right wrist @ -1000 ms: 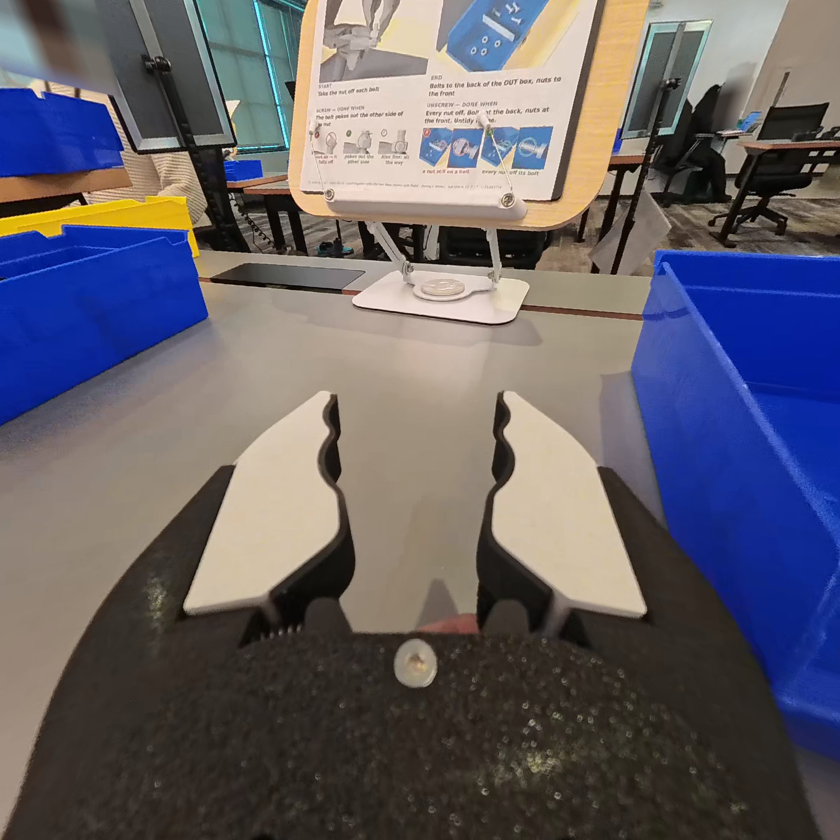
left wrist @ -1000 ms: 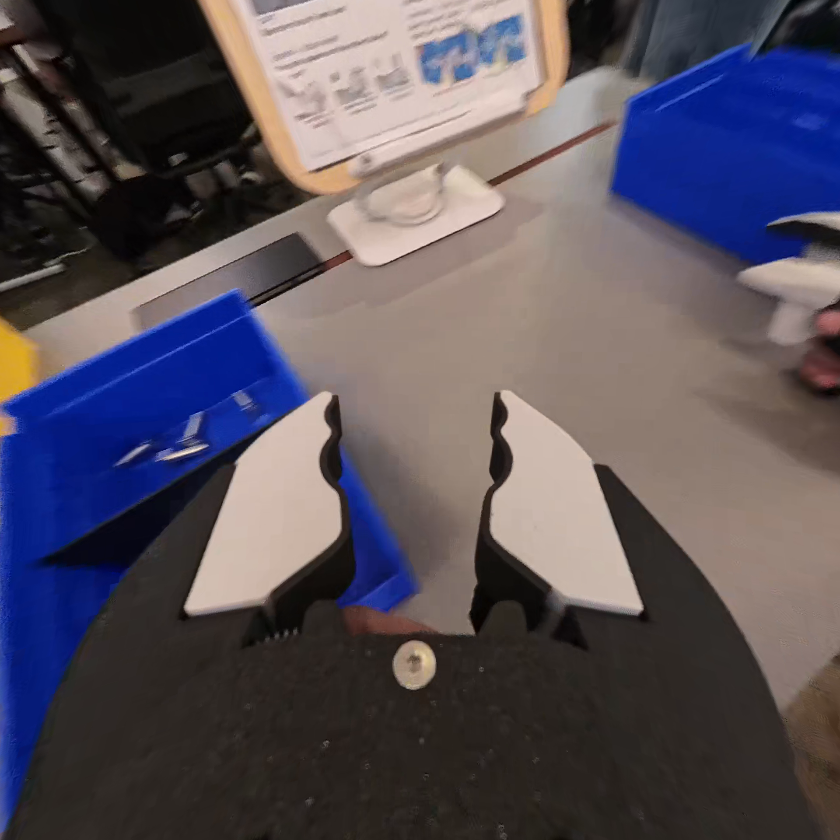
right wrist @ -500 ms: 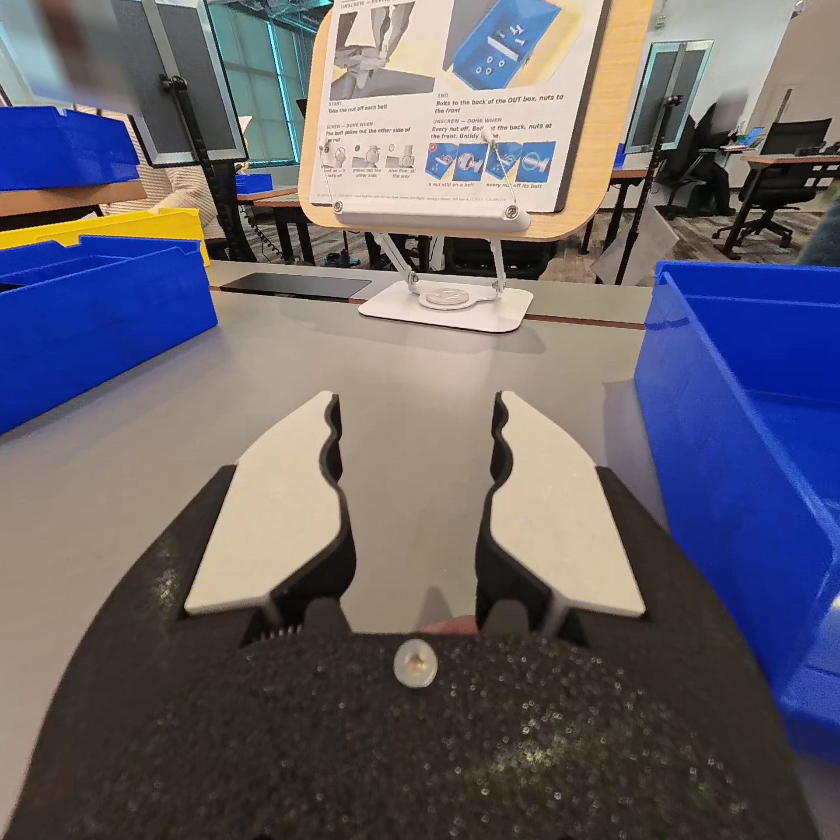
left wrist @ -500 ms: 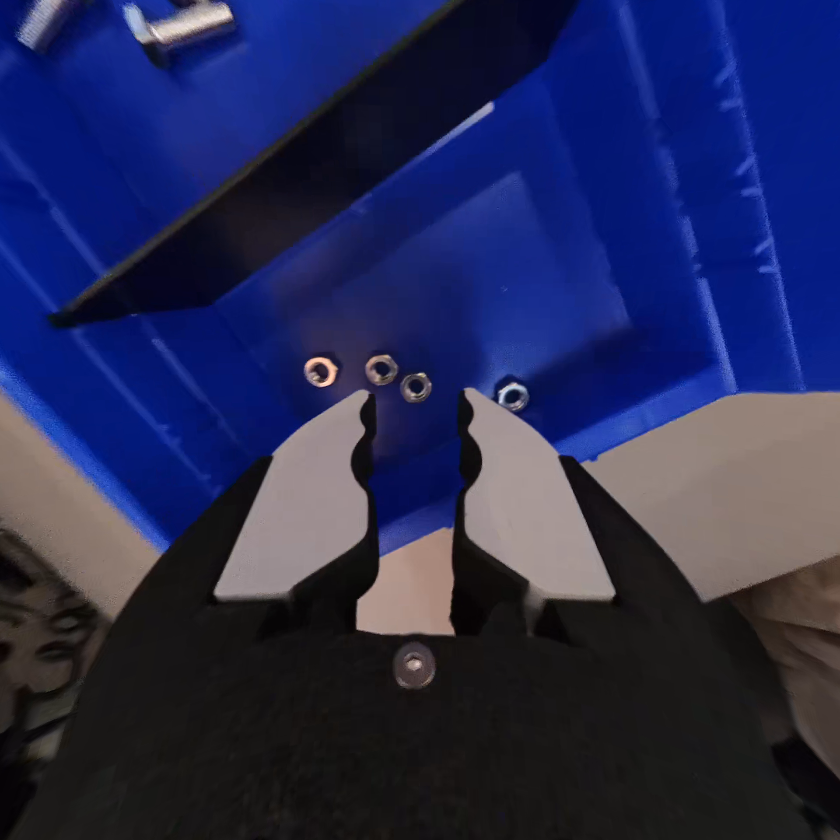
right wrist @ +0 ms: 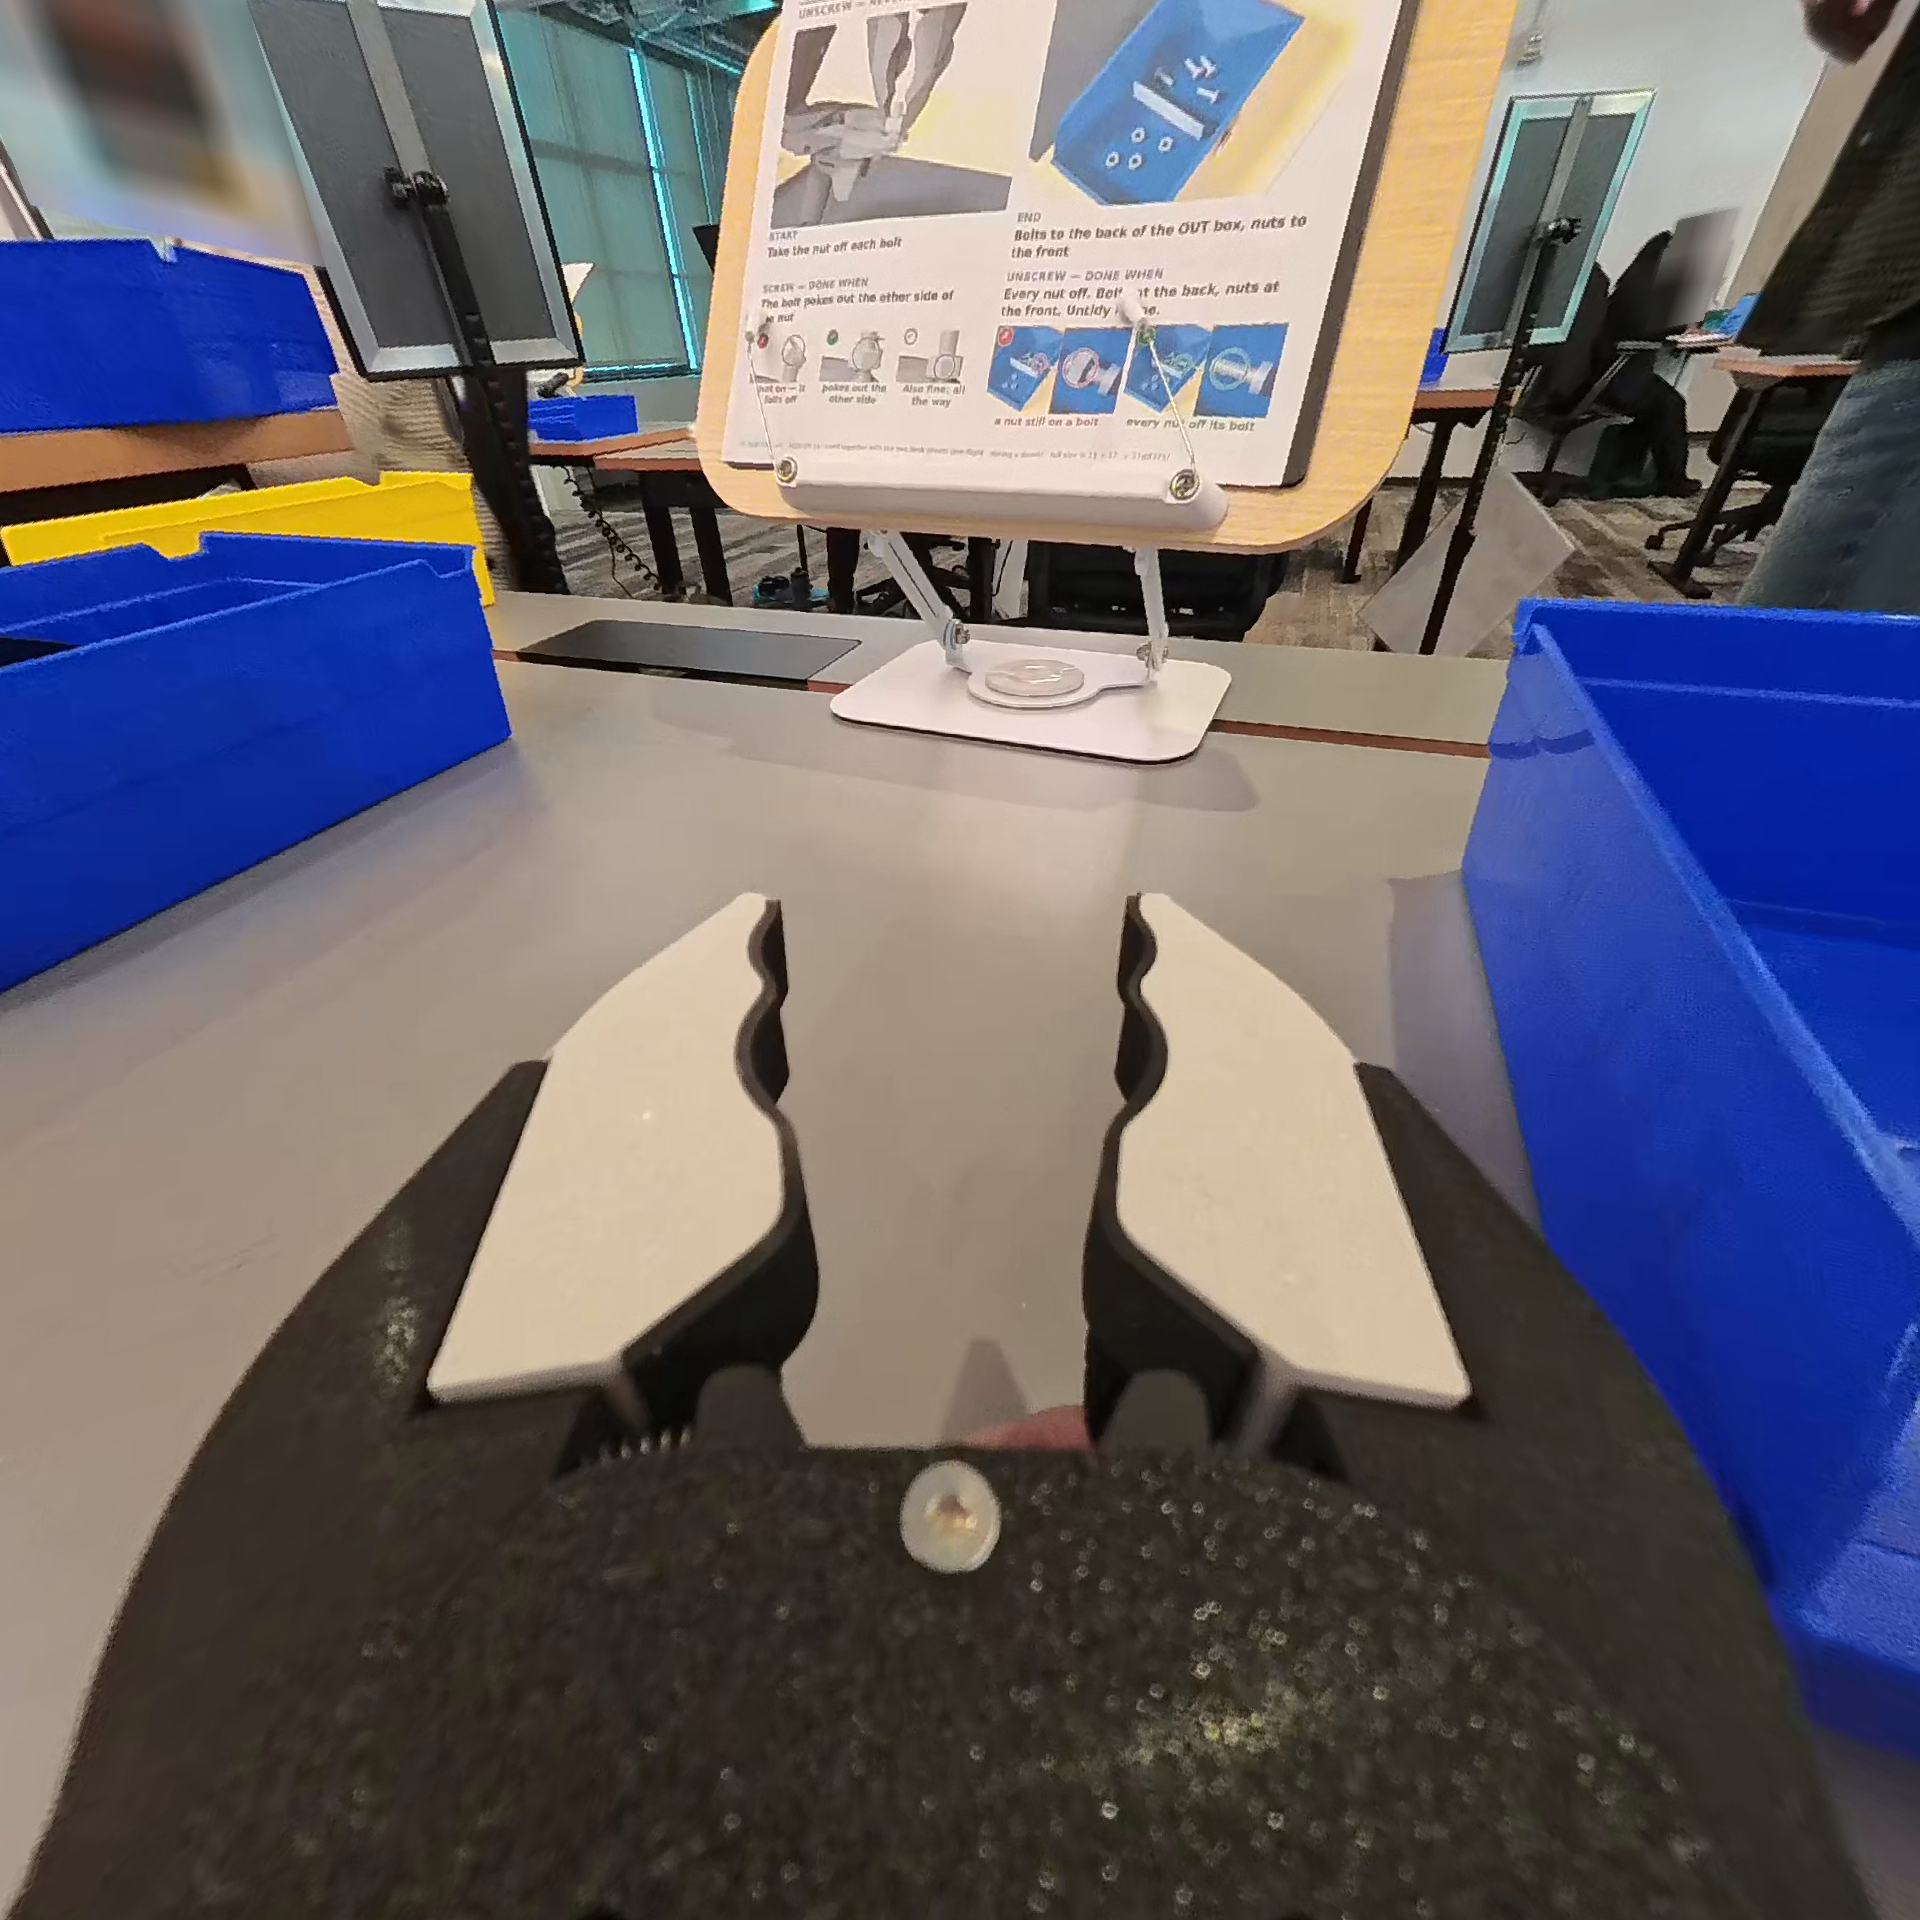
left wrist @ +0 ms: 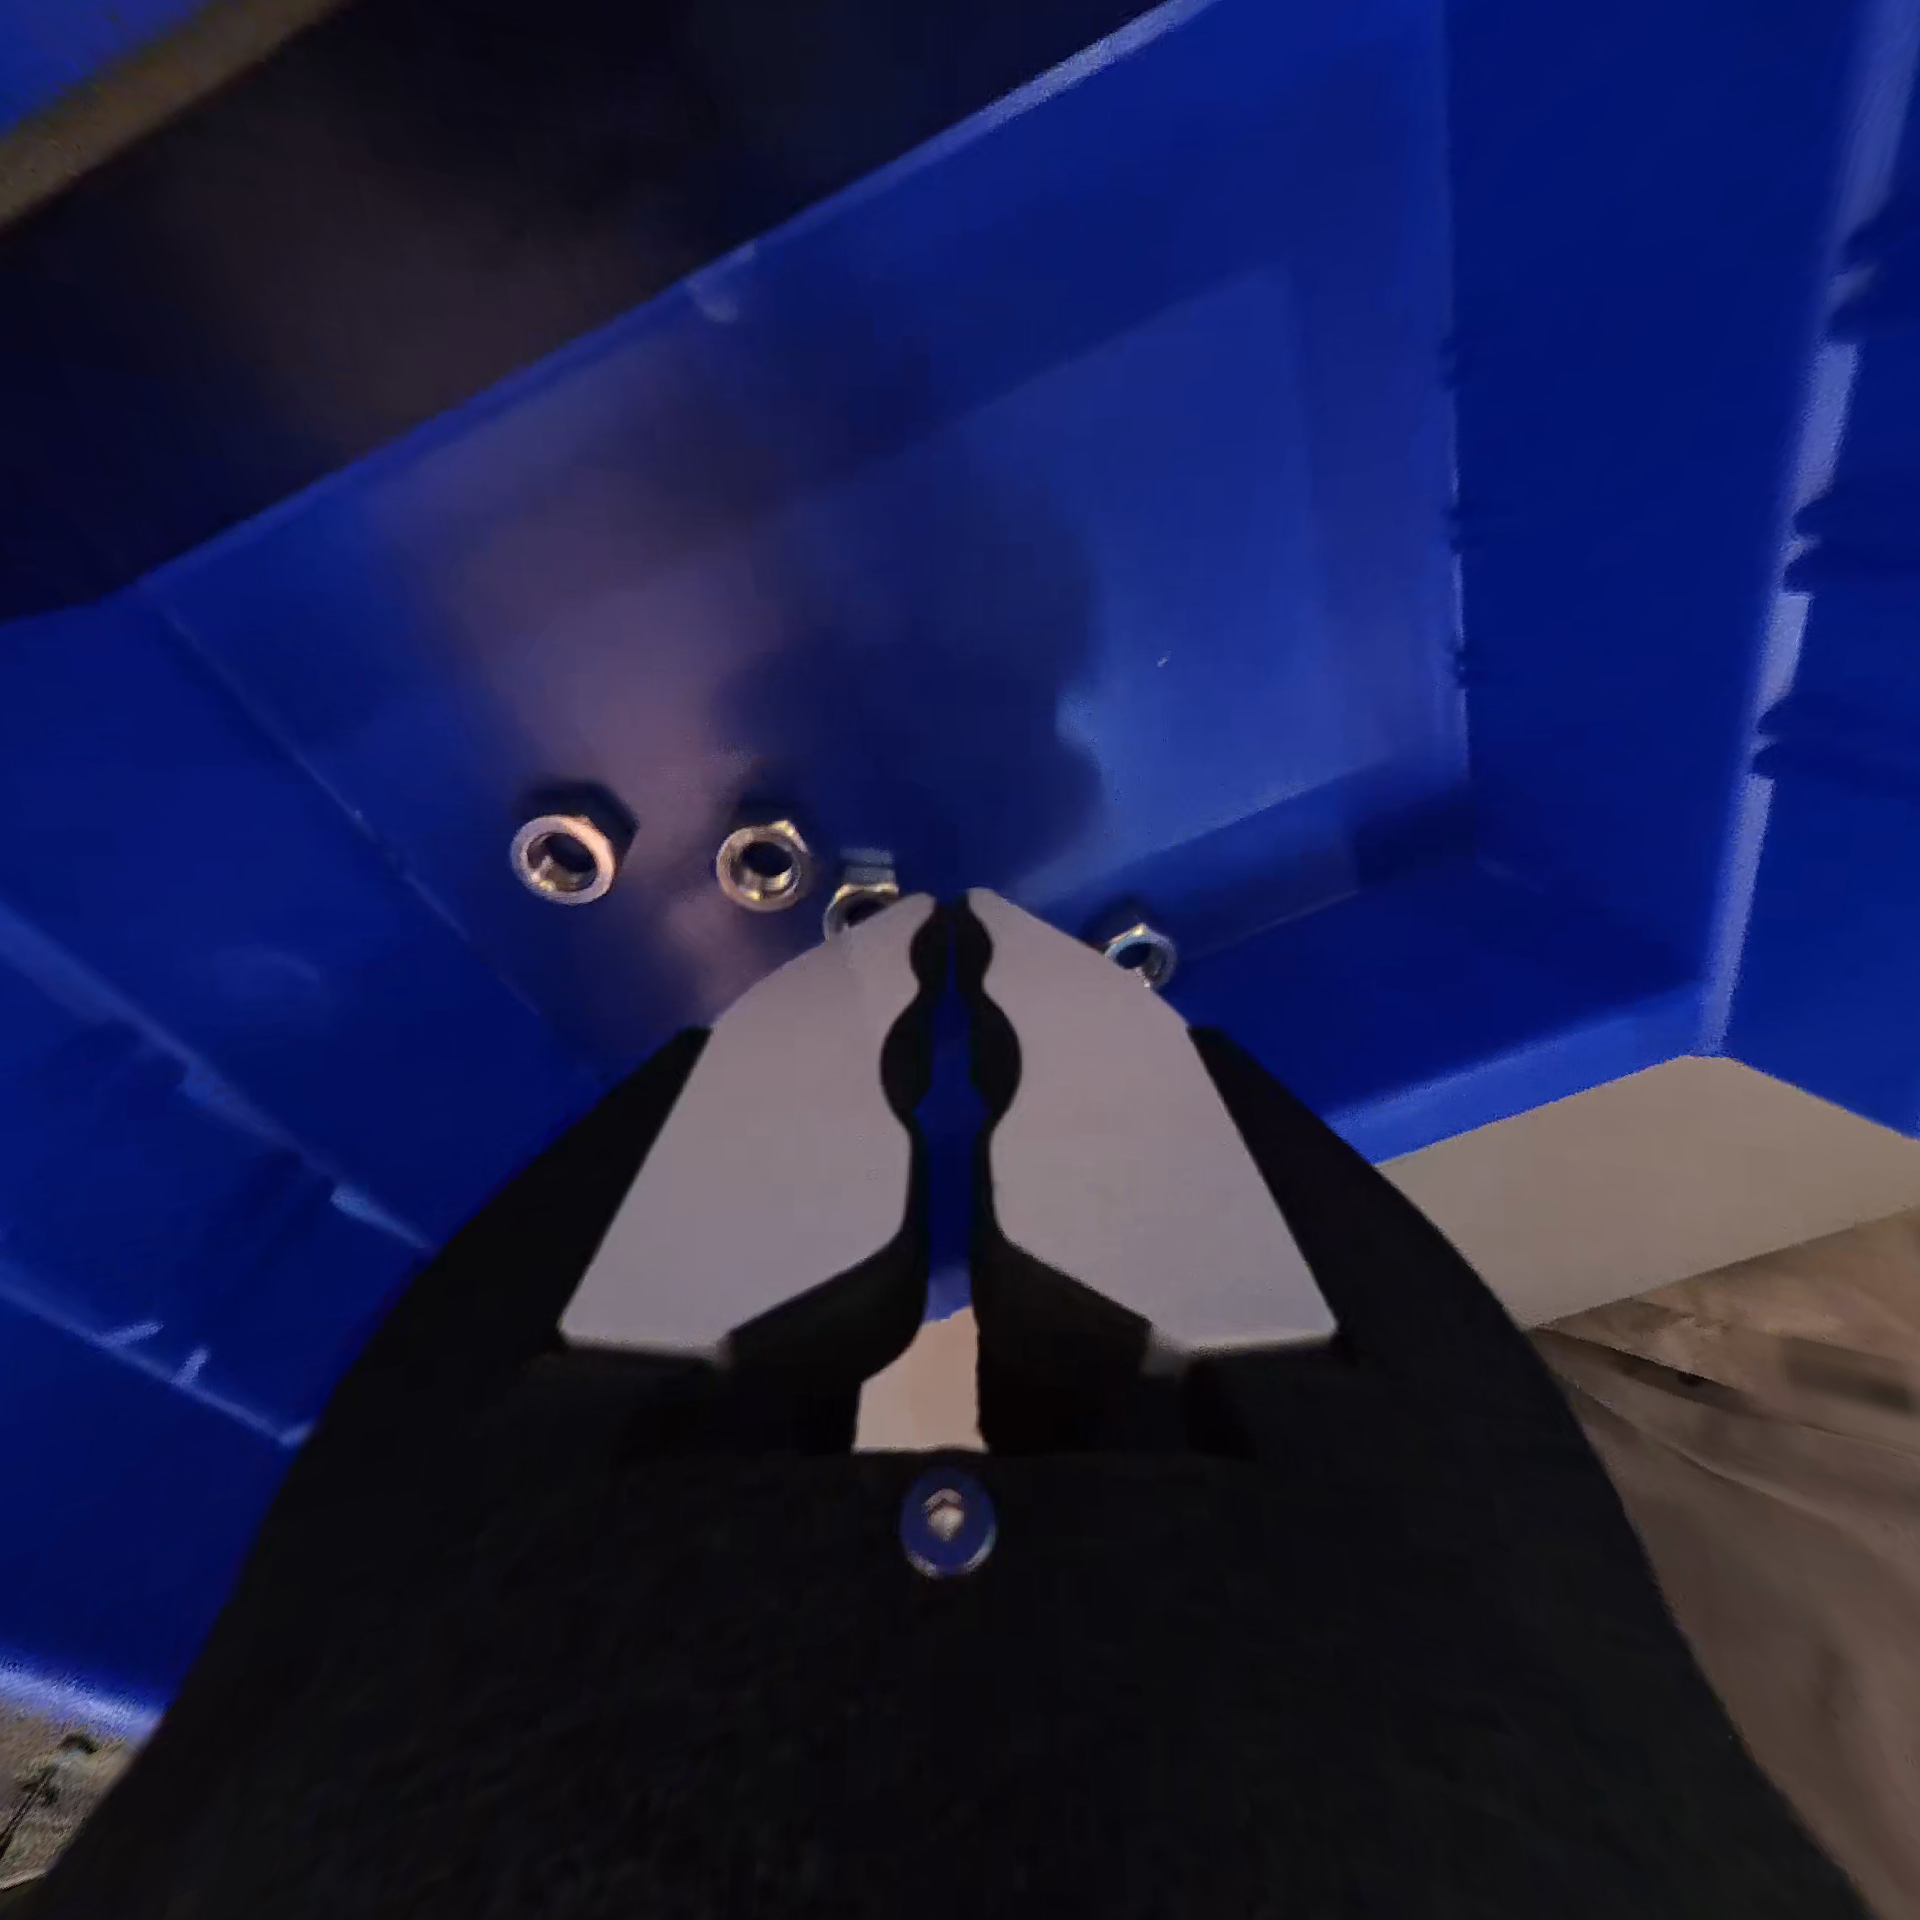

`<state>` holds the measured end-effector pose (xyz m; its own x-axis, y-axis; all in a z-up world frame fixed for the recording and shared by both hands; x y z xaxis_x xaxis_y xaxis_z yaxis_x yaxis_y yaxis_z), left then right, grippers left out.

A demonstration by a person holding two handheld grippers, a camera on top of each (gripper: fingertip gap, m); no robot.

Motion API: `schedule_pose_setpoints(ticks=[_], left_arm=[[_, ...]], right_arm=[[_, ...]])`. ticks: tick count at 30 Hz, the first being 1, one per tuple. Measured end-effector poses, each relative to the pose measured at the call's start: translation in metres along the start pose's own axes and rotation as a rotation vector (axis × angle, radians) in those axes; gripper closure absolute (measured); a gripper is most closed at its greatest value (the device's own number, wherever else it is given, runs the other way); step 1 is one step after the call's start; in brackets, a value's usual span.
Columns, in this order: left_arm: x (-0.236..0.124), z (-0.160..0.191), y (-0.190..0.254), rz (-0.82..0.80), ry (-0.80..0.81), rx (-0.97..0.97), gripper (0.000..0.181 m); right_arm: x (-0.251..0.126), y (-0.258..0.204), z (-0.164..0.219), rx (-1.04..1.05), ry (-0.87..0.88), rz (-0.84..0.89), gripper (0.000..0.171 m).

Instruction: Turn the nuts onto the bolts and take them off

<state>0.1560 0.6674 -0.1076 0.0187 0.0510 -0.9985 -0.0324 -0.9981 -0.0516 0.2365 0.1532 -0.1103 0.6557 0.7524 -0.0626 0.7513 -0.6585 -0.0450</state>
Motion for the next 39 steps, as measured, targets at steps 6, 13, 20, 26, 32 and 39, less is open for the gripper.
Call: schedule_pose_setpoints(ticks=[6, 13, 20, 26, 32, 39], left_arm=[[0.008, -0.001, 0.003, -0.013, 0.027, -0.005, 0.181], [-0.008, 0.007, -0.004, -0.005, 0.052, -0.004, 0.174], [-0.005, 0.005, -0.015, -0.039, 0.026, -0.023, 0.152], [0.003, 0.000, -0.019, -0.082, 0.032, -0.034, 0.158], [0.009, 0.002, -0.016, -0.119, 0.031, 0.017, 0.173], [-0.010, 0.004, -0.011, -0.129, 0.155, 0.060, 0.173]], right_arm=[[-0.001, 0.001, 0.000, 0.007, 0.004, -0.005, 0.110], [0.000, 0.001, 0.000, 0.014, -0.001, -0.012, 0.111], [-0.001, 0.000, 0.000, 0.004, 0.003, -0.010, 0.112], [-0.002, 0.001, 0.000, 0.008, 0.011, -0.011, 0.112], [-0.001, 0.001, 0.000, 0.010, 0.009, -0.014, 0.112], [-0.002, 0.001, 0.000, 0.016, 0.011, -0.016, 0.113]])
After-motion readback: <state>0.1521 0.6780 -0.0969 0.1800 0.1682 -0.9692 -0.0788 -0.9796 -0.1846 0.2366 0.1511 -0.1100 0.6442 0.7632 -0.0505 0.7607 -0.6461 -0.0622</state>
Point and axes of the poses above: each gripper's, where its closed fingertips meet, x out along the fingers, z out of its underside, y = z × x across the jaws, the point moved 10 cm from there along -x, back along the fingers, and after that the axes turned 9 degrees about -z, right-handed, at the moved point
